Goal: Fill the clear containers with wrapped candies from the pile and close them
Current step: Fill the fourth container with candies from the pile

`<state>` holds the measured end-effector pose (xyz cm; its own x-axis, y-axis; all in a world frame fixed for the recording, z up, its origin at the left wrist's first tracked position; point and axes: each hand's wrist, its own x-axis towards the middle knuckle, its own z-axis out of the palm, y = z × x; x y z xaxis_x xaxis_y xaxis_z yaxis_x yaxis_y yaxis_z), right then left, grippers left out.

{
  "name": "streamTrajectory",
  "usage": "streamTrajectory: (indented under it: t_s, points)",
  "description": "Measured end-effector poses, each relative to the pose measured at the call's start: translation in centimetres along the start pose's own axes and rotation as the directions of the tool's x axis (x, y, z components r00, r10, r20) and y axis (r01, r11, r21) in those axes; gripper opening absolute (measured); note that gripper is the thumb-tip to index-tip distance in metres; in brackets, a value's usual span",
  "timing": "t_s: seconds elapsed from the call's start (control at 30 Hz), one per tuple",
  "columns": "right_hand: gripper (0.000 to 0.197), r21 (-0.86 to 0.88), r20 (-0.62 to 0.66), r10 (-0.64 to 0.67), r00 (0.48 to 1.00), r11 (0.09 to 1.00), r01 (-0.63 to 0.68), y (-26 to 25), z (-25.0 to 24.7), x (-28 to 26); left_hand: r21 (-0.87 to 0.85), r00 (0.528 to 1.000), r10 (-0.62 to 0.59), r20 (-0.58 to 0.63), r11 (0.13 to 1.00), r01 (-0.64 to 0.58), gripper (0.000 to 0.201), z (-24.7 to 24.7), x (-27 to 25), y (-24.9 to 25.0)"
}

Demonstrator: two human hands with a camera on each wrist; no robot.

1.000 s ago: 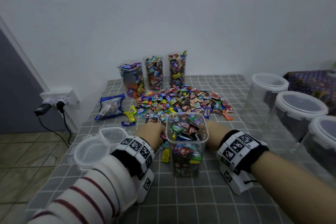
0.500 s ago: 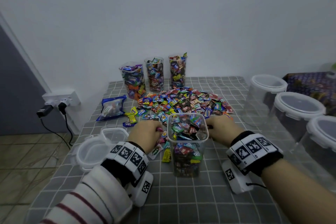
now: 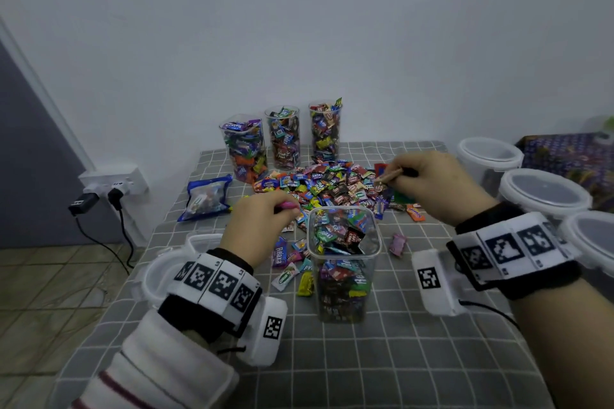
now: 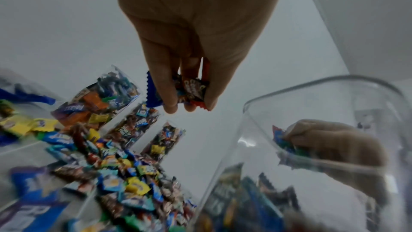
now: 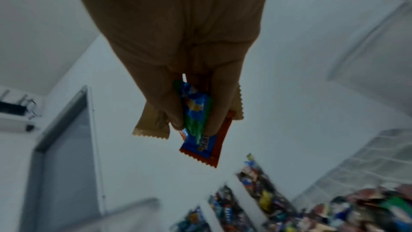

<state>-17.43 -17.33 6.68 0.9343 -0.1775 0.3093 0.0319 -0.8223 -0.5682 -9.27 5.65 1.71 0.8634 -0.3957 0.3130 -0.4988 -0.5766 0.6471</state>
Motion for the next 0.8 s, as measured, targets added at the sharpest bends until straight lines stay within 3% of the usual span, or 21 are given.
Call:
streamTrajectory:
  t_s: [0.13,0.27,0.5,0.7,0.8]
  points:
    - [0.022,0.138,-0.008,-0.116,0.993,0.984,0.116,-2.9,-0.4,-0.8,-0.129,0.999,0.018,-0.049,0.991,-0.024,0.007,-0.8,0.0,0.9]
    - [0.019,0.223,0.103,-0.175,0.979,0.964,0.149,-4.5,0.7,-1.7,-0.152,0.996,0.048,-0.081,0.987,-0.06,0.007,-1.1,-0.2,1.6]
    - [0.012,0.092,0.203,-0.213,0.956,0.976,0.198,-4.4,3.0,-2.1,-0.157,0.994,0.059,-0.089,0.985,-0.072,0.007,-1.0,-0.5,1.9]
    - [0.021,0.177,0.204,-0.174,0.963,0.974,0.139,-3.9,3.2,-2.4,-0.179,0.996,0.04,-0.083,0.982,-0.054,0.008,-1.0,-0.6,2.0]
    - [0.023,0.307,0.103,-0.171,0.98,0.942,0.132,-3.7,3.4,-3.0,-0.179,0.995,0.041,-0.087,0.982,-0.056,0.007,-1.0,-0.6,2.2]
